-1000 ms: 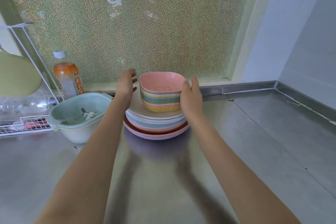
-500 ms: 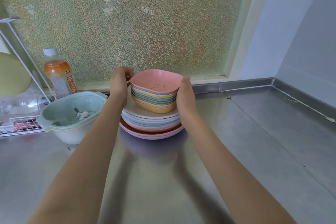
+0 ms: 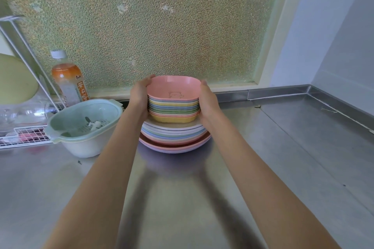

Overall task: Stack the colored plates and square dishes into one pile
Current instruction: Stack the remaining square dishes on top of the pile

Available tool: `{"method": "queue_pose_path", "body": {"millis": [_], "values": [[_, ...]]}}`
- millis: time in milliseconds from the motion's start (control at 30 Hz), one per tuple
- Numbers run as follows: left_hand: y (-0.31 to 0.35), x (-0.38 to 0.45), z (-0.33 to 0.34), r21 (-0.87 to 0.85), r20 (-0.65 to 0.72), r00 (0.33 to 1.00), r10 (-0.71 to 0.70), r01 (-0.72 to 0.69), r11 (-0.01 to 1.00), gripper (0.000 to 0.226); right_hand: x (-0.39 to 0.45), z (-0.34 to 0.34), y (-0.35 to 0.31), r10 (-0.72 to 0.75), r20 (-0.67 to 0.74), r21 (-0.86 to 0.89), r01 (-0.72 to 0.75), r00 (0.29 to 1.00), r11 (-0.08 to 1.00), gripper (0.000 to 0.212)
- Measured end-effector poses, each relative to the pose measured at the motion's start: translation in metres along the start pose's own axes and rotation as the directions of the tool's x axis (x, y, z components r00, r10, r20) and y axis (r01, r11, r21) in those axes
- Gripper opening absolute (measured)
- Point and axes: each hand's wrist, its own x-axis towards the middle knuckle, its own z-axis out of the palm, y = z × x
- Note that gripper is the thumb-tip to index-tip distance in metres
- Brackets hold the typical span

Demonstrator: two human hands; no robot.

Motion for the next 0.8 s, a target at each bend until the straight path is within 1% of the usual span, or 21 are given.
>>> {"method": "queue_pose_path", "body": {"millis": [100, 200, 267, 367, 433, 467, 500, 533, 567, 600, 633, 667, 733, 767, 800], "values": [[-0.002, -0.001, -0.001, -0.005, -0.018, 1.000, -0.019, 0.019, 1.000, 0.037, 0.002, 0.001, 0.000, -0.013, 0.001, 0.005, 0.013, 1.000, 1.000, 0.066], [-0.002, -0.003, 0.001, -0.013, -0.051, 0.999, -0.006, 0.006, 1.000, 0.036, 0.004, 0.002, -0.001, -0.014, -0.007, -0.011, 0.014, 1.000, 1.000, 0.067], [-0.003, -0.006, 0.001, -0.008, -0.071, 0.997, 0.014, -0.014, 1.000, 0.037, 0.008, 0.001, 0.000, -0.024, -0.002, -0.025, 0.024, 1.000, 0.999, 0.063], [-0.003, -0.012, 0.003, 0.009, -0.078, 0.997, 0.029, -0.028, 1.000, 0.037, 0.011, -0.001, -0.001, -0.048, 0.017, -0.059, 0.049, 0.999, 0.997, 0.058], [0.001, -0.013, 0.005, 0.016, -0.103, 0.994, 0.037, -0.036, 0.999, 0.038, 0.010, -0.003, -0.004, -0.096, 0.012, -0.112, 0.097, 0.995, 0.989, 0.061], [0.002, -0.014, 0.004, 0.036, -0.142, 0.987, 0.070, -0.065, 0.997, 0.039, 0.008, -0.007, -0.003, -0.168, -0.005, -0.127, 0.166, 0.986, 0.978, 0.062], [0.002, -0.017, 0.001, 0.079, -0.198, 0.971, 0.136, -0.122, 0.989, 0.039, 0.006, -0.013, -0.001, -0.268, -0.038, -0.131, 0.261, 0.963, 0.956, 0.061], [0.000, -0.024, -0.004, 0.142, -0.257, 0.939, 0.228, -0.197, 0.970, 0.039, 0.002, -0.021, 0.003, -0.362, -0.092, -0.130, 0.350, 0.927, 0.928, 0.059], [-0.005, -0.033, -0.009, 0.214, -0.307, 0.895, 0.323, -0.266, 0.940, 0.039, -0.001, -0.030, 0.009, -0.424, -0.159, -0.125, 0.408, 0.892, 0.904, 0.056], [-0.013, -0.042, -0.016, 0.287, -0.333, 0.855, 0.397, -0.309, 0.907, 0.039, -0.003, -0.039, 0.018, -0.440, -0.220, -0.114, 0.425, 0.871, 0.898, 0.054], [-0.024, -0.050, -0.021, 0.350, -0.335, 0.833, 0.440, -0.324, 0.879, 0.040, -0.004, -0.046, 0.028, -0.409, -0.260, -0.101, 0.397, 0.875, 0.912, 0.053], [-0.036, -0.057, -0.026, 0.396, -0.319, 0.832, 0.453, -0.317, 0.862, 0.041, -0.004, -0.050, 0.039, -0.338, -0.271, -0.080, 0.329, 0.901, 0.941, 0.053], [-0.059, -0.065, -0.029, 0.435, -0.282, 0.866, 0.413, -0.268, 0.860, 0.044, -0.004, -0.049, 0.058, -0.146, -0.219, -0.028, 0.144, 0.965, 0.989, 0.056], [-0.067, -0.067, -0.028, 0.436, -0.273, 0.879, 0.392, -0.250, 0.864, 0.046, -0.004, -0.045, 0.064, -0.088, -0.180, -0.023, 0.085, 0.980, 0.996, 0.057], [-0.074, -0.067, -0.028, 0.435, -0.266, 0.885, 0.382, -0.243, 0.867, 0.046, -0.006, -0.042, 0.068, -0.074, -0.150, -0.039, 0.069, 0.986, 0.997, 0.057]]}}
